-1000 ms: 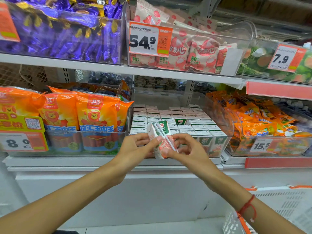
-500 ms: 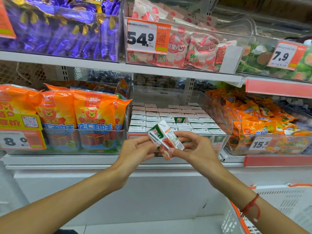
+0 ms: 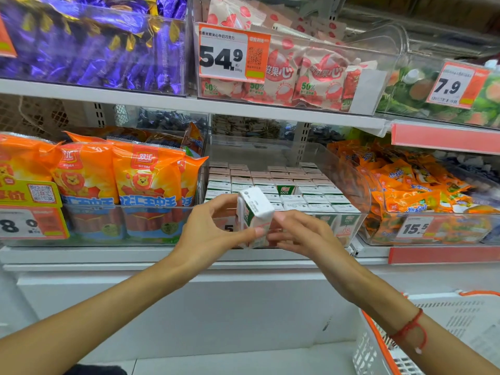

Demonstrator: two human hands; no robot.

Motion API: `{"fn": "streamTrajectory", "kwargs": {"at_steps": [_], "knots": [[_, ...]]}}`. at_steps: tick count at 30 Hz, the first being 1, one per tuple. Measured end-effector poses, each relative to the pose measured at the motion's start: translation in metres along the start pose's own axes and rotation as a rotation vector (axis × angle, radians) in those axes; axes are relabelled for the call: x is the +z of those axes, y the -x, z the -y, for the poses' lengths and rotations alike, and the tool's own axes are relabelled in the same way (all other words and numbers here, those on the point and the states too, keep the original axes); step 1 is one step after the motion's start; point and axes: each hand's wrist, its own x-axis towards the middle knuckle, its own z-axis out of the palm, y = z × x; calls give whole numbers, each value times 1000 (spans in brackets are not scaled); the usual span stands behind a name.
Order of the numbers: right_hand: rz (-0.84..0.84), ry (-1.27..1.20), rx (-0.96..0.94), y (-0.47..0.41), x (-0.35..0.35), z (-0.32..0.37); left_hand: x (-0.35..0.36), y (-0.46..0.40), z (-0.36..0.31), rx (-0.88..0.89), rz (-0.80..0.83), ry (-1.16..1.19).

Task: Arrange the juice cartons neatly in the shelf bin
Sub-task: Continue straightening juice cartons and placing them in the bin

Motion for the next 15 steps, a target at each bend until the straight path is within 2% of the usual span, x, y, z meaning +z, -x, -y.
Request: {"fn": "streamTrajectory", "kwargs": {"at_steps": [7, 15], "knots": [[-77, -69, 21, -2, 1, 4, 3, 8, 0, 328, -47, -290], [-72, -16, 13, -3, 0, -3, 3, 5, 5, 340, -26, -352]]}}
